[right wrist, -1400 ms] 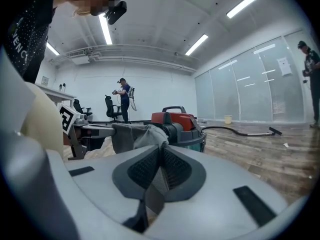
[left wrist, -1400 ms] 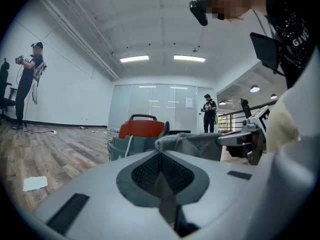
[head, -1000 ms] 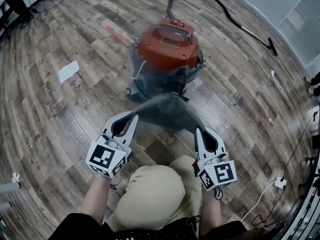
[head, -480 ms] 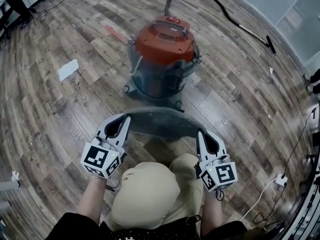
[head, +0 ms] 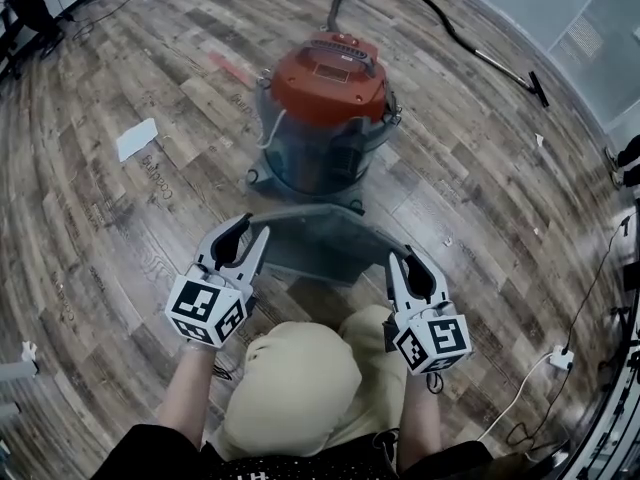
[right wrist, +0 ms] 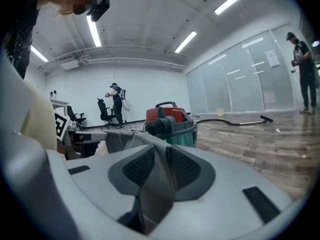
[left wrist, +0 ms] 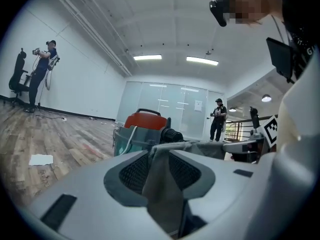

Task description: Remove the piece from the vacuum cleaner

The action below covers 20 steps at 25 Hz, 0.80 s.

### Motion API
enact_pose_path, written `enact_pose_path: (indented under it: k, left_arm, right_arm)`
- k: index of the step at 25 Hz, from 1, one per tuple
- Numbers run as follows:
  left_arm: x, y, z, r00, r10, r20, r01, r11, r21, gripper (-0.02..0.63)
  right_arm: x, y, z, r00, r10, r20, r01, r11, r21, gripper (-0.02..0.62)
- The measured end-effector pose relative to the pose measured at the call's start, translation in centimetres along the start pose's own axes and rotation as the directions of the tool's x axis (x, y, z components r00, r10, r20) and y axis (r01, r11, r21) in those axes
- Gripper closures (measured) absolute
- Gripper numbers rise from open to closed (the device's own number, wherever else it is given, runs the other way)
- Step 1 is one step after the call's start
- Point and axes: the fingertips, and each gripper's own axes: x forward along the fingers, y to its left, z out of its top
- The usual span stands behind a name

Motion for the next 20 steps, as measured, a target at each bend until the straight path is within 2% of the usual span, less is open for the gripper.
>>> enact_pose_path:
  k: [2,4,6,8,11,12,13,14,15,20]
  left_arm:
    - [-0.1,-0.1,0.1,1.000,-0.011,0.011,0.011,1.000,-0.015,0.456]
    - [-0.1,0.1,0.2,1.000,0.000,0.014,0.000,1.000,-0.010,0.436]
    - [-0.3,0.5,0.3,1.000,0.014,0.016,-0.014,1.000,-0.001,0.434]
    - [-0.5,0.4,0.7,0.999,-0.002,0.036,0.002,1.000,0.004,0.436]
    - [-0.7,-0.3,1.5,0.998,-0.023,0.064,0.021,0.999,0.037,0.437]
    - [-0.7,-0.5,1.7,0.998,-0.021,0.066,0.017,0.999,0.051,0.465]
    - [-0.7,-0.9,1.9,0.998,-0.017,0.067,0.013,0.998,0.066,0.538]
    - [-0.6,-1.3,2.1,0.998,-0.018,0.068,0.013,0.997,0.081,0.597]
    - [-0.5,-1.7,2.2,0.998,-0.026,0.066,0.019,0.995,0.096,0.597]
    - [0.6,-3.7,2.6,0.996,-0.071,0.052,0.063,0.988,0.141,0.597]
  right_arm:
    - [-0.3,-0.4,0.4,1.000,-0.003,0.024,0.002,0.999,0.040,0.478]
    - [-0.3,-1.0,0.8,0.999,-0.021,0.039,0.019,0.998,0.057,0.440]
    - [-0.4,-1.4,1.1,0.998,-0.046,0.045,0.044,0.998,0.053,0.433]
    - [-0.4,-1.4,1.2,0.998,-0.052,0.048,0.049,0.997,0.053,0.434]
    - [-0.3,-0.4,1.5,0.998,0.003,0.058,-0.007,0.997,0.070,0.436]
    - [-0.3,0.1,1.6,0.997,0.028,0.067,-0.034,0.996,0.078,0.439]
    - [-0.3,0.6,1.8,0.996,0.048,0.076,-0.054,0.995,0.083,0.473]
    - [-0.3,1.0,1.9,0.995,0.061,0.082,-0.068,0.994,0.082,0.544]
    - [-0.1,1.4,2.0,0.994,0.073,0.082,-0.079,0.994,0.075,0.583]
    - [0.7,2.8,2.2,0.992,0.110,0.059,-0.112,0.993,0.024,0.584]
